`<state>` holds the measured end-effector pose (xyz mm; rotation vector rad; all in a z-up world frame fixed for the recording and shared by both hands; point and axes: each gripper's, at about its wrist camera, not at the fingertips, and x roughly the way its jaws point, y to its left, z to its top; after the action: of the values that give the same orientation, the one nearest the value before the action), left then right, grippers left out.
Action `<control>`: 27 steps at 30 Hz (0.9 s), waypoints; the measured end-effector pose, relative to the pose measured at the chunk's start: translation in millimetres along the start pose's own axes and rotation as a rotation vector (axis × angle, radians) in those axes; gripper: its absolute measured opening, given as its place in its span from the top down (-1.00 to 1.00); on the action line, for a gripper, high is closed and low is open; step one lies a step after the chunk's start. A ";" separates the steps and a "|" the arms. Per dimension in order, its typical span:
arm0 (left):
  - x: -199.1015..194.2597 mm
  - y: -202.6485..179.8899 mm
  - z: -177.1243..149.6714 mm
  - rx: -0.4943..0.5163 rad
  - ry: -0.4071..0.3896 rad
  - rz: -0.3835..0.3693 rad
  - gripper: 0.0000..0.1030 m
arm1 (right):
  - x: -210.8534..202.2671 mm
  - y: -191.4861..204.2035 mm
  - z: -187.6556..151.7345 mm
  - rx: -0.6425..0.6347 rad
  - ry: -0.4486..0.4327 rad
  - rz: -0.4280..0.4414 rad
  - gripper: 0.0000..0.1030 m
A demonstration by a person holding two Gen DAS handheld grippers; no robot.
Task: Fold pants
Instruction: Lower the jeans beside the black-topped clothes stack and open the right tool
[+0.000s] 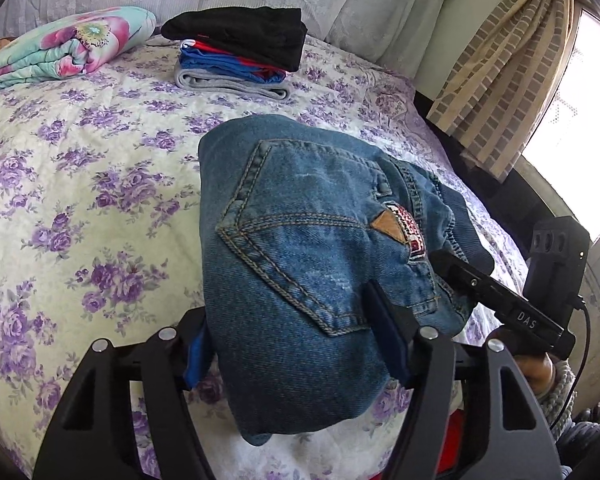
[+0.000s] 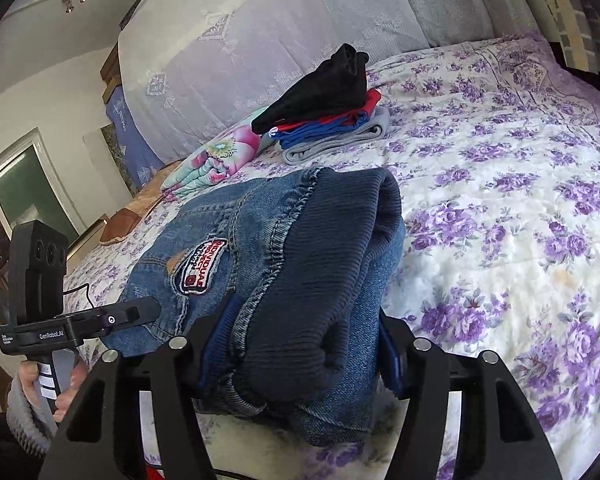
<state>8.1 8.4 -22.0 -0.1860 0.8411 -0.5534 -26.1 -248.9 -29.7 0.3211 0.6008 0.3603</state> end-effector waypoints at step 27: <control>51.6 56.2 224.3 0.010 -0.124 0.131 -0.26 | 144.5 2.1 217.0 -0.027 -0.048 0.005 -0.20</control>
<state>225.5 15.3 71.6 -0.1530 0.7246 -0.4191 213.9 -227.3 69.8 0.3049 0.5480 0.3640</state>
